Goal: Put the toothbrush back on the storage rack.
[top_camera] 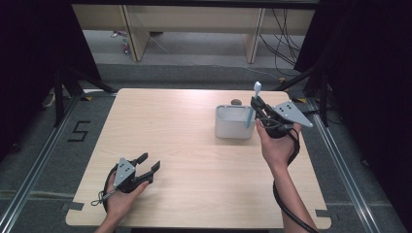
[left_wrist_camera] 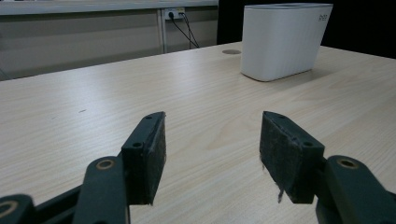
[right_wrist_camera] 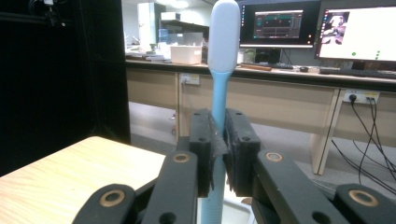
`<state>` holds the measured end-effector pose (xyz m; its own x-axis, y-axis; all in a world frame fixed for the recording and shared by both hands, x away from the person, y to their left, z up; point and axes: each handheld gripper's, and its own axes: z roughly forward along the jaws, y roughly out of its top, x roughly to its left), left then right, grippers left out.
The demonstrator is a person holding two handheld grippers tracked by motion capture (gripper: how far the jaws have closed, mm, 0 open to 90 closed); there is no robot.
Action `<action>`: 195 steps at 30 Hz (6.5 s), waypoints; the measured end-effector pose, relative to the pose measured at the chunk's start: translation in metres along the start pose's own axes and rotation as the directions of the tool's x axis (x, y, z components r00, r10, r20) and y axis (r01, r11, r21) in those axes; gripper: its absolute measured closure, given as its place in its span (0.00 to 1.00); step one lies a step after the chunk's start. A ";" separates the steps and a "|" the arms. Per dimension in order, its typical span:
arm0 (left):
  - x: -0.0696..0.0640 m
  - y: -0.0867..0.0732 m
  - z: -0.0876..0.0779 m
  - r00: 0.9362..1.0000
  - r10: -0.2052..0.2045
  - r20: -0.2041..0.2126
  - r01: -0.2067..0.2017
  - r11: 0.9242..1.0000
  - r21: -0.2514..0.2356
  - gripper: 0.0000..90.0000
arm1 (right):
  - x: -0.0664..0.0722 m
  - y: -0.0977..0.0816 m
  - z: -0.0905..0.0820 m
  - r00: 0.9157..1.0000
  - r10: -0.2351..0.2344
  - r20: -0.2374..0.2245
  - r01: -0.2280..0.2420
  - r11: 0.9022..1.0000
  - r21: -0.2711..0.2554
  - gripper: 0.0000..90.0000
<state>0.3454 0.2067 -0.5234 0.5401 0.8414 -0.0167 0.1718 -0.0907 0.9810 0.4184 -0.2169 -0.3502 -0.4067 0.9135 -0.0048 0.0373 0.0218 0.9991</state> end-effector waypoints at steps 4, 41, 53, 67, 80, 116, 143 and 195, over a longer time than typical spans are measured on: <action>0.000 0.000 0.000 1.000 -0.001 0.001 0.001 1.000 0.000 0.45 | -0.003 0.005 0.003 1.000 -0.001 0.006 0.001 1.000 -0.006 0.92; 0.000 0.000 0.000 1.000 0.000 0.000 0.000 1.000 -0.001 0.45 | -0.018 0.011 0.029 0.998 0.003 0.071 -0.001 0.999 -0.032 0.92; 0.000 0.000 -0.001 1.000 -0.001 0.001 0.001 1.000 -0.001 0.45 | -0.025 0.002 0.037 0.995 0.013 0.097 -0.012 1.000 -0.016 0.92; -0.001 0.000 -0.001 1.000 -0.001 0.001 0.001 1.000 -0.001 0.45 | -0.030 -0.010 0.041 0.994 0.023 0.111 -0.026 0.999 0.021 0.92; 0.000 0.000 -0.001 1.000 -0.004 0.001 0.004 1.000 0.001 0.45 | -0.033 -0.020 0.045 0.992 0.030 0.122 -0.036 0.998 0.044 0.92; 0.001 0.000 -0.001 1.000 -0.015 0.002 0.015 1.000 0.001 0.45 | -0.030 -0.062 0.047 0.992 0.036 0.120 -0.050 0.992 0.120 0.92; 0.001 -0.001 0.000 1.000 -0.017 0.008 0.017 1.000 -0.017 0.45 | -0.031 -0.084 0.048 0.990 0.051 0.135 -0.073 0.983 0.168 0.91; 0.001 0.000 -0.002 1.000 -0.018 0.004 0.018 1.000 -0.002 0.45 | -0.031 -0.096 0.043 0.989 0.039 0.144 -0.075 0.966 0.249 0.68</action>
<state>0.3443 0.2082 -0.5235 0.5402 0.8408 -0.0352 0.1795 -0.0742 0.9810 0.4670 -0.2297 -0.4476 -0.2688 0.9628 0.0286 0.2942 0.0538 0.9542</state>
